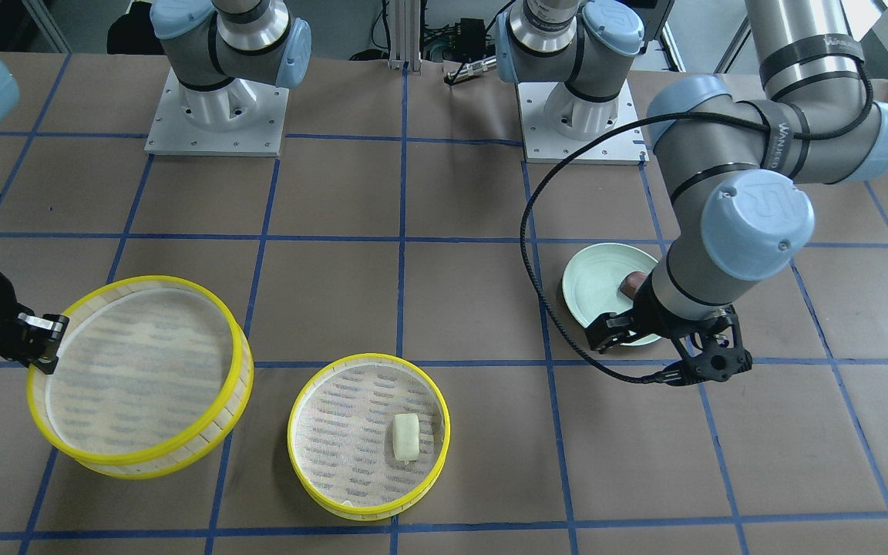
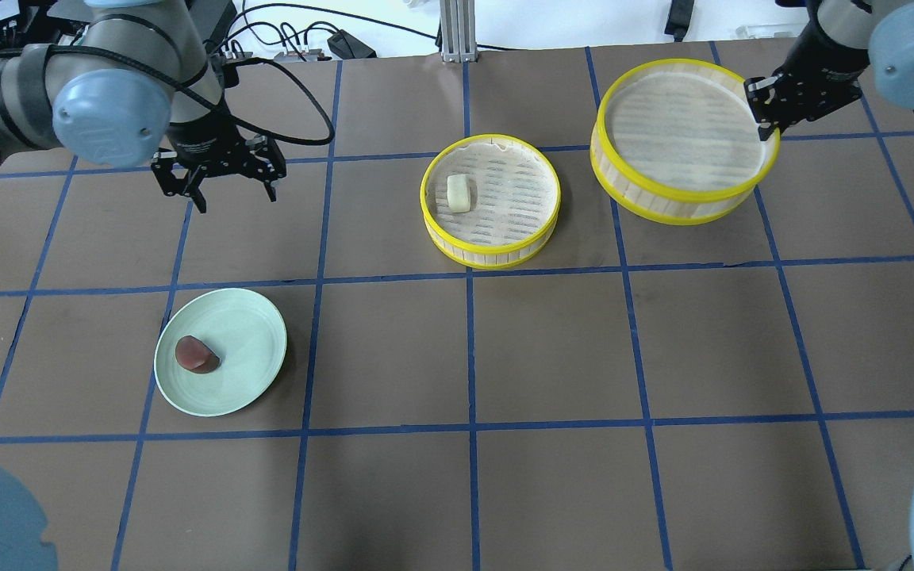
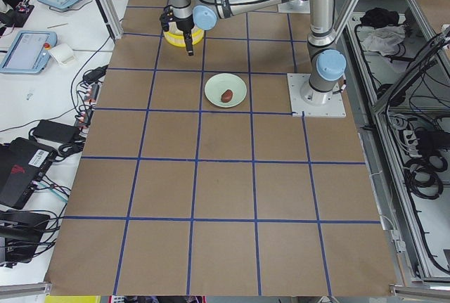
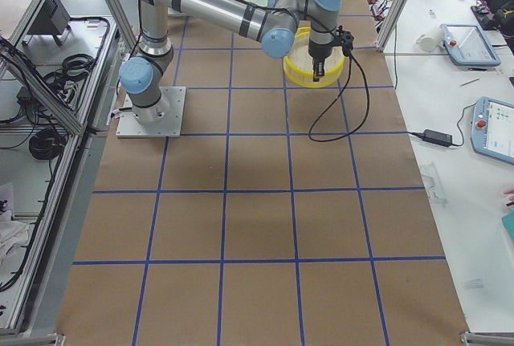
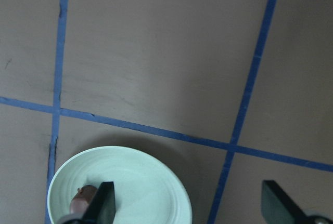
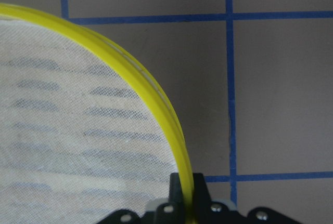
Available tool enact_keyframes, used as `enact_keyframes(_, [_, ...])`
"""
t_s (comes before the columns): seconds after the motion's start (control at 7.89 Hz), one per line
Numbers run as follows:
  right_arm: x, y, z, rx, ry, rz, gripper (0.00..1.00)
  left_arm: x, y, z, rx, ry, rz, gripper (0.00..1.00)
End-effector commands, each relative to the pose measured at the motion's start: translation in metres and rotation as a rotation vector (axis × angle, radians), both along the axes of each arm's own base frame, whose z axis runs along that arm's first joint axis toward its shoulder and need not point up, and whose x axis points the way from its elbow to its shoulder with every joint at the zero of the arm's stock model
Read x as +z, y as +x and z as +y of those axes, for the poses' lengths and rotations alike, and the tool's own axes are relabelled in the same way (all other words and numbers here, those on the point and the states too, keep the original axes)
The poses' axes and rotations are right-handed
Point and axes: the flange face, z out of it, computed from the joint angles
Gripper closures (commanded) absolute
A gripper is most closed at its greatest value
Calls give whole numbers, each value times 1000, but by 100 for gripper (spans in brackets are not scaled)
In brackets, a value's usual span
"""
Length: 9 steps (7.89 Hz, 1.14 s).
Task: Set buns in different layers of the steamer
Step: 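Restack the top tier with the right gripper while the left returns to the plate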
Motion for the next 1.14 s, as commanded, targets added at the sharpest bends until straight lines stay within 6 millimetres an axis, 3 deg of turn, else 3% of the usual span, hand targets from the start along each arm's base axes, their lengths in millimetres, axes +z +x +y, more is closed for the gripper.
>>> enact_keyframes(0.0, [-8,86,-7,-111,-31,-16,100,-59,78,27,87,97,22,0])
enact_keyframes(0.13, [-16,117,-11,-149,-48,-23,100,-80,93,36,155,127,21,0])
enact_keyframes(0.38, [-39,174,-12,-213,-46,-42,100,-109,89,62,411,266,-20,0])
enact_keyframes(0.51, [-54,197,-17,-247,-65,-56,100,-115,87,66,441,294,-16,0])
enact_keyframes(0.76, [-68,215,-15,-314,-50,-65,100,-142,87,76,439,356,-24,3])
enact_keyframes(1.01, [-91,231,-9,-308,-9,-41,100,-146,90,79,435,367,-39,3])
